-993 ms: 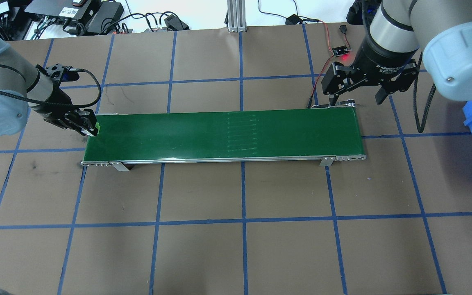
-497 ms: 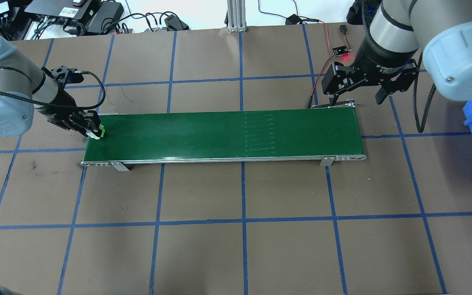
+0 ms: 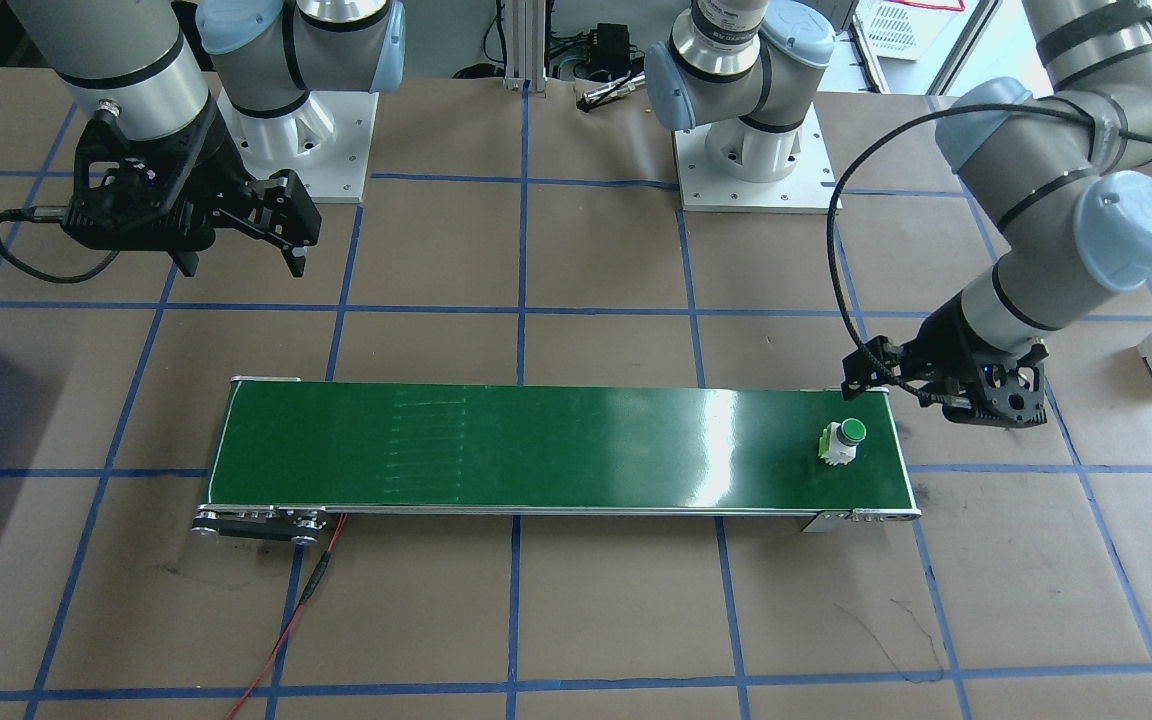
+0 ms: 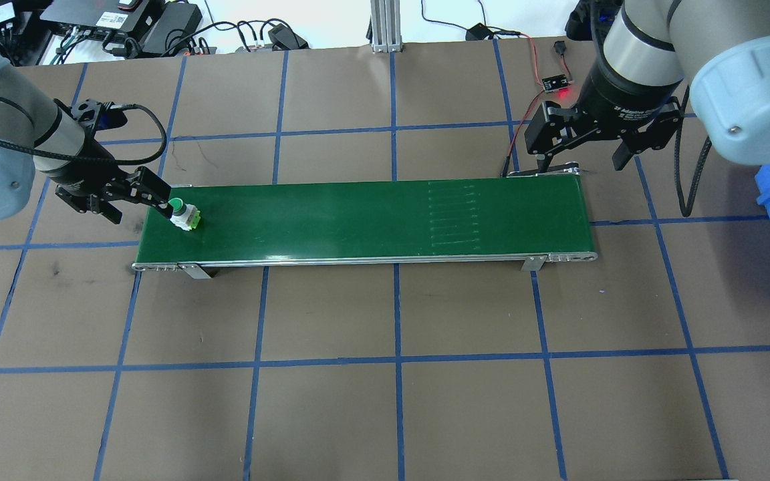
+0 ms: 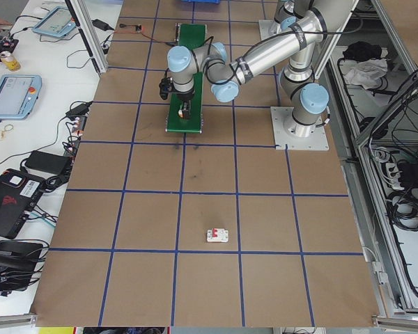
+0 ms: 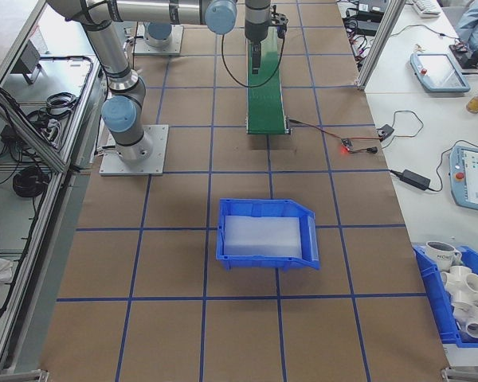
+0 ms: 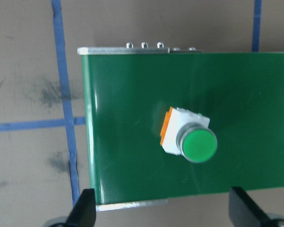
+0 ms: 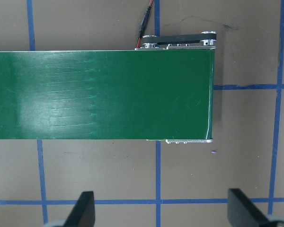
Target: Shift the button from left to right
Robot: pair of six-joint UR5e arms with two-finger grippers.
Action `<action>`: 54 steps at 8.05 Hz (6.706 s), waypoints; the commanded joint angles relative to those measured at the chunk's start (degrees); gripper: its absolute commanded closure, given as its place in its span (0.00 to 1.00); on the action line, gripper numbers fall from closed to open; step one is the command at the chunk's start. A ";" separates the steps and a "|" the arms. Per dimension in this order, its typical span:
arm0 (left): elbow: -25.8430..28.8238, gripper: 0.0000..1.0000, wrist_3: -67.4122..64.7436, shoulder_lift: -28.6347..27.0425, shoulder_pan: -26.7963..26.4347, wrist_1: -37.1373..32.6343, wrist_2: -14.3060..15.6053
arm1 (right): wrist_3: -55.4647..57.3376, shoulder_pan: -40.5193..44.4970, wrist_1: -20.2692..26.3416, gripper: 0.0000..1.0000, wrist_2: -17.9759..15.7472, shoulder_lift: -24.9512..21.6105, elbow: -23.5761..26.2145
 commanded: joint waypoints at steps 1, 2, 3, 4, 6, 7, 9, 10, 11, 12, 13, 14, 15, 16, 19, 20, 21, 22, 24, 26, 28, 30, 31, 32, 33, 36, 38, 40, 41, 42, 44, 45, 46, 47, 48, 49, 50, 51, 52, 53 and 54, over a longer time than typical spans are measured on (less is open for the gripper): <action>0.39 0.00 -7.45 11.13 -1.33 -15.42 3.76 | 0.00 0.00 0.00 0.00 0.09 -0.04 0.04; 1.87 0.00 -7.62 12.91 -1.77 -16.07 8.58 | 0.00 0.00 0.00 0.00 0.17 -0.04 0.04; 2.23 0.00 -7.71 14.93 -1.86 -18.69 9.24 | 0.00 0.00 0.00 0.00 0.18 -0.04 0.04; 2.59 0.00 -10.15 15.56 -1.86 -17.76 8.89 | 0.00 0.00 0.00 0.00 0.18 -0.04 0.04; 3.73 0.00 -12.72 14.60 -1.94 -17.75 8.72 | 0.00 0.09 0.00 0.00 -0.09 0.05 0.13; 3.82 0.00 -13.24 14.68 -3.34 -17.92 8.63 | 0.00 0.09 0.00 0.00 -0.26 0.05 0.13; 4.00 0.00 -18.58 13.02 -10.53 -16.00 9.33 | -0.09 0.09 0.00 0.00 -0.44 0.31 0.22; 4.08 0.00 -18.96 12.75 -11.43 -15.99 8.81 | -0.09 0.09 -0.09 0.00 -0.18 0.49 0.13; 4.08 0.00 -19.66 12.84 -11.70 -16.16 9.33 | -0.18 0.09 -0.09 0.00 -0.18 0.58 0.22; 4.08 0.00 -19.66 12.84 -11.70 -16.17 9.24 | -0.44 0.09 -0.09 0.00 -0.09 0.75 0.22; 4.08 0.00 -19.66 12.84 -11.79 -16.43 9.42 | -0.70 0.09 -0.26 0.00 -0.09 2.06 0.31; 4.08 0.00 -19.66 12.92 -11.79 -16.69 9.42 | -0.62 0.09 -0.96 0.00 0.43 4.25 0.83; 4.00 0.00 -19.66 12.75 -11.79 -16.61 9.07 | -0.53 0.00 -2.53 0.00 0.53 6.18 1.53; 4.00 0.00 -19.66 12.66 -11.70 -16.69 8.98 | -0.53 -0.26 -4.55 0.00 0.35 8.46 1.62; 3.99 0.00 -19.66 12.75 -11.79 -16.78 9.50 | -0.35 -0.26 -11.22 0.00 1.22 12.61 2.93; 3.91 0.00 -19.66 12.84 -11.79 -16.78 9.59 | -0.35 -0.35 -14.90 0.00 3.23 12.53 4.34; 3.99 0.00 -19.66 13.71 -11.79 -16.69 9.68 | -0.35 -0.44 -16.07 0.00 7.08 12.62 5.31; 4.00 0.00 -19.66 13.89 -11.79 -16.69 9.77 | -0.26 -1.13 -16.69 0.00 8.51 12.44 6.10; 4.08 0.00 -19.66 13.89 -11.79 -16.78 9.77 | 0.08 -4.81 -16.44 0.00 10.61 11.92 7.25; 4.08 0.00 -19.66 14.07 -11.79 -17.66 9.86 | 7.80 -4.92 -16.35 0.00 11.51 11.48 7.69; 4.08 0.00 -19.66 14.07 -11.70 -19.92 9.77 | 12.62 -4.92 -16.35 0.00 11.78 11.48 7.78; 4.08 0.00 -19.66 14.07 -11.70 -19.94 9.77 | 13.98 -4.75 -16.35 0.00 11.69 11.56 7.95; 4.08 0.00 -19.66 14.07 -11.70 -19.86 9.86 | 13.97 -3.79 -16.52 0.00 11.69 11.82 7.95; 4.00 0.00 -19.58 14.07 -11.70 -20.03 10.03 | 13.71 -2.91 -16.70 0.00 11.78 12.17 7.95; 3.82 0.00 -19.66 14.07 -11.70 -19.95 10.64 | 12.93 -2.38 -16.96 0.00 11.78 12.61 7.95; 3.73 0.00 -19.58 14.07 -11.70 -19.77 11.53 | 15.37 -0.88 -19.59 0.00 11.95 13.14 7.87; 3.73 0.00 -19.57 14.15 -11.70 -19.77 11.53 | 17.13 -0.79 -20.91 0.00 11.87 14.63 7.87; 3.74 0.00 -19.22 14.15 -11.70 -19.77 11.62 | 17.05 -0.79 -21.53 0.00 11.86 15.43 7.78; 4.08 0.00 -19.22 14.07 -11.70 -19.77 11.53 | 16.88 -0.79 -21.79 0.00 11.78 16.21 7.69; 4.08 0.00 -19.22 14.07 -11.70 -19.77 11.53 | 16.44 -0.79 -21.80 0.00 11.08 17.18 7.69; 3.91 0.00 -19.14 14.16 -11.70 -19.77 11.53 | 13.03 -0.79 -21.27 0.09 3.49 20.50 7.86; 3.91 0.00 -18.96 14.24 -11.70 -19.77 11.53 | 11.01 -0.79 -20.57 0.23 -0.49 21.48 7.87; 3.73 0.00 -18.96 14.24 -11.70 -19.68 11.53 | 10.81 -0.88 -20.30 0.42 -0.70 21.67 7.69; 3.82 0.00 -18.96 14.16 -11.70 -19.68 11.53 | 10.81 -0.88 -20.30 0.51 -0.44 21.76 7.43; 3.65 0.00 -18.96 14.16 -11.70 -19.59 11.53 | 9.68 -1.31 -19.87 0.77 -0.87 21.58 6.56; 3.82 0.00 -18.96 14.24 -11.70 -19.68 11.53 | 8.80 -1.84 -18.47 0.92 -1.14 21.15 5.24; 3.91 0.00 -18.96 14.24 -11.70 -19.68 11.53 | 5.48 -3.41 -16.02 0.96 -4.10 20.97 2.53; 3.99 0.00 -18.96 14.16 -11.70 -19.68 11.53 | 0.58 -7.08 -12.95 0.95 -4.65 20.62 -0.63; 3.91 0.00 -18.96 14.16 -11.70 -19.68 11.53 | -7.74 -11.82 -11.35 0.95 -5.01 20.27 -2.66; 3.91 0.00 -18.96 14.24 -11.70 -19.68 11.53 | -17.13 -17.17 -11.51 0.96 -5.10 19.13 -3.12; 3.91 0.00 -18.96 14.24 -11.70 -19.68 11.53 | -25.23 -22.97 -11.69 0.96 -5.01 18.25 -3.29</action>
